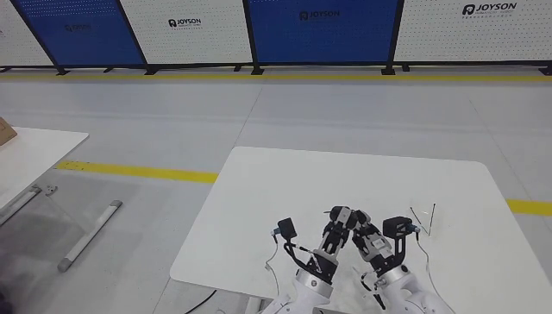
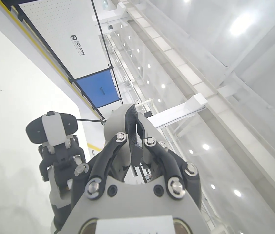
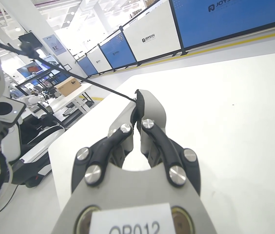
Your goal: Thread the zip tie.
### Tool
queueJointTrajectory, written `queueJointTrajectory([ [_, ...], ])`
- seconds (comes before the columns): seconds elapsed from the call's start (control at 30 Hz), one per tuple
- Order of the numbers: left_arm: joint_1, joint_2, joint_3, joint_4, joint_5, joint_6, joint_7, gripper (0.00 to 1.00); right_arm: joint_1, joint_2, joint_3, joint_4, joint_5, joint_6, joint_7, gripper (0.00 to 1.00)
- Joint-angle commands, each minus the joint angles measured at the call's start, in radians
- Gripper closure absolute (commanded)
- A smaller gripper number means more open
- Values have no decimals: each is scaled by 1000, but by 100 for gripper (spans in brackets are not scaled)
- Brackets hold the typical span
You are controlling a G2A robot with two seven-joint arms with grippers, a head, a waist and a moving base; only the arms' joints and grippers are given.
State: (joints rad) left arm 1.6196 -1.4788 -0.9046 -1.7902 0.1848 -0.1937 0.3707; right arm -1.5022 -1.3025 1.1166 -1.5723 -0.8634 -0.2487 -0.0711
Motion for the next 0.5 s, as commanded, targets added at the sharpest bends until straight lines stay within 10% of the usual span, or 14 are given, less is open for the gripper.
queueJointTrajectory([
  [0.0,-5,-1,-3,8,-2,11,7,100,-5,0,5,-6,12,-11,-12,0],
  [0.47,-50,-3,-104,92,-126,44,61,100,-186,42,194,-183,163,-91,-163,0],
])
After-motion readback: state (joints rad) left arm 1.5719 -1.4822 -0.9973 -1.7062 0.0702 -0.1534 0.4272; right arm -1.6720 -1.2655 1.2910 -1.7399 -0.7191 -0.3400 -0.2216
